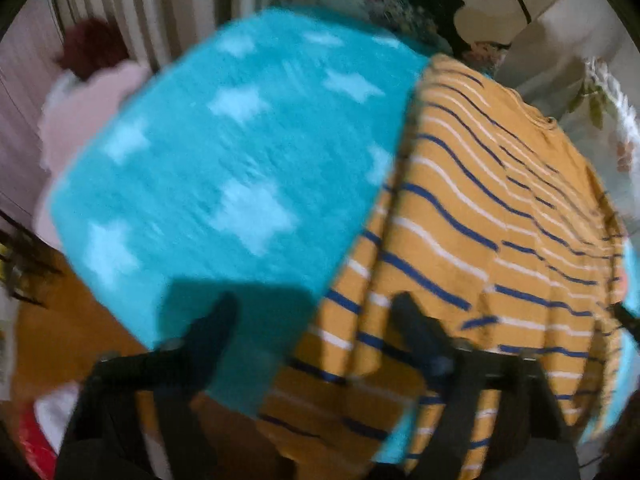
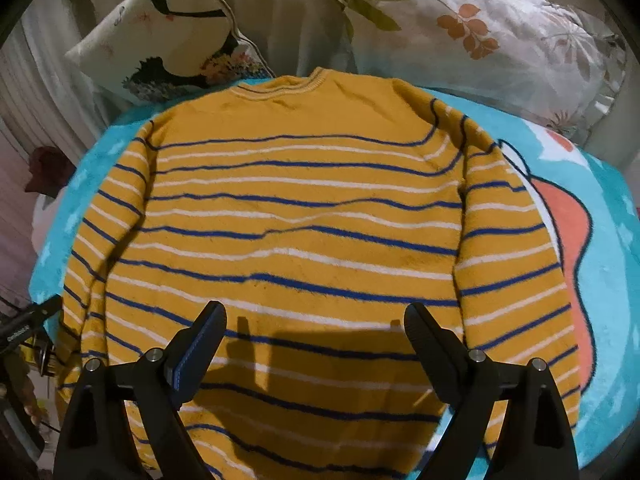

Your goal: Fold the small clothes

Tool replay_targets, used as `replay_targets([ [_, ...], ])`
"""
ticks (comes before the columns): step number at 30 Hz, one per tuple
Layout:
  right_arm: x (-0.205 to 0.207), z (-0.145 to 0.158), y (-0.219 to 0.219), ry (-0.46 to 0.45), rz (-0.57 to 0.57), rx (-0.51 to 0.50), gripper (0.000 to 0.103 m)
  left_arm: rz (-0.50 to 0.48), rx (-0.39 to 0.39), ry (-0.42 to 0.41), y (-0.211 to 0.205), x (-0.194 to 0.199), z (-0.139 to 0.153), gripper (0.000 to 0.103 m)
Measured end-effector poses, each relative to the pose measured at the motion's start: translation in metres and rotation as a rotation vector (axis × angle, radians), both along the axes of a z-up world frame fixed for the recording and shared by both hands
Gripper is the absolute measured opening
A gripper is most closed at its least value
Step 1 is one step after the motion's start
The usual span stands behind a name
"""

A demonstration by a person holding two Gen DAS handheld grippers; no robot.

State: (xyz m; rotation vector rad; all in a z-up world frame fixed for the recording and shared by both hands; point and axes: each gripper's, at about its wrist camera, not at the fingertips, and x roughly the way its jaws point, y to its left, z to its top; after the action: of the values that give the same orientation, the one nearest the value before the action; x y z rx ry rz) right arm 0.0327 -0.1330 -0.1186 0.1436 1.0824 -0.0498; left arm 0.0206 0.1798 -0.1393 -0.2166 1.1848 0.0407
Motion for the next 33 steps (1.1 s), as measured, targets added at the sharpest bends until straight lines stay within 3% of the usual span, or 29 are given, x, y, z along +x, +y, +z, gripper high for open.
replay_targets([
  [1,-0.003,-0.001,-0.002,0.009,-0.008,-0.002,0.093,-0.009,-0.033,0.013,-0.003,0.000,-0.003,0.042],
  [3,-0.006,-0.004,-0.008,0.027,-0.031,-0.012,0.093,-0.036,-0.047,0.018,-0.011,0.000,-0.004,0.022],
  [4,-0.008,-0.004,-0.010,0.033,-0.041,-0.015,0.093,-0.063,0.004,0.017,-0.018,0.000,-0.001,0.011],
  [6,-0.011,-0.008,-0.016,0.052,-0.072,-0.020,0.093,-0.093,0.120,0.014,-0.023,0.000,0.004,0.003],
  [7,-0.010,-0.009,-0.017,0.057,-0.082,-0.025,0.093,-0.078,0.183,0.012,-0.018,0.002,0.006,0.003],
  [11,-0.014,-0.009,-0.025,0.054,-0.136,-0.039,0.093,0.029,0.314,-0.006,0.030,0.017,0.016,0.003],
  [13,-0.016,-0.006,-0.027,0.043,-0.156,-0.046,0.092,0.056,0.335,-0.013,0.052,0.024,0.022,0.003],
  [15,-0.016,-0.004,-0.025,0.043,-0.158,-0.035,0.091,0.056,0.291,-0.048,0.068,0.028,0.034,0.004],
  [19,-0.011,0.004,0.018,0.035,0.052,0.115,0.091,0.056,0.346,-0.108,0.077,0.023,0.054,0.006],
  [23,-0.006,-0.002,0.108,0.107,0.391,0.277,0.091,0.102,0.244,-0.112,0.089,0.020,0.066,0.006],
  [25,-0.007,-0.006,0.144,0.131,0.509,0.296,0.088,0.114,0.210,-0.123,0.091,0.017,0.073,0.007],
  [26,-0.007,-0.010,0.167,0.147,0.579,0.288,0.082,0.118,0.206,-0.131,0.091,0.016,0.078,0.008],
  [27,-0.009,-0.015,0.182,0.165,0.621,0.277,0.076,0.122,0.201,-0.138,0.092,0.015,0.081,0.011],
  [28,-0.011,-0.022,0.196,0.194,0.658,0.279,0.061,0.127,0.192,-0.150,0.094,0.012,0.089,0.016],
  [29,-0.012,-0.027,0.206,0.225,0.686,0.296,0.057,0.134,0.185,-0.164,0.095,0.010,0.094,0.019],
  [33,-0.011,-0.052,0.269,0.326,0.824,0.413,0.057,0.180,0.161,-0.234,0.100,0.002,0.127,0.038],
])
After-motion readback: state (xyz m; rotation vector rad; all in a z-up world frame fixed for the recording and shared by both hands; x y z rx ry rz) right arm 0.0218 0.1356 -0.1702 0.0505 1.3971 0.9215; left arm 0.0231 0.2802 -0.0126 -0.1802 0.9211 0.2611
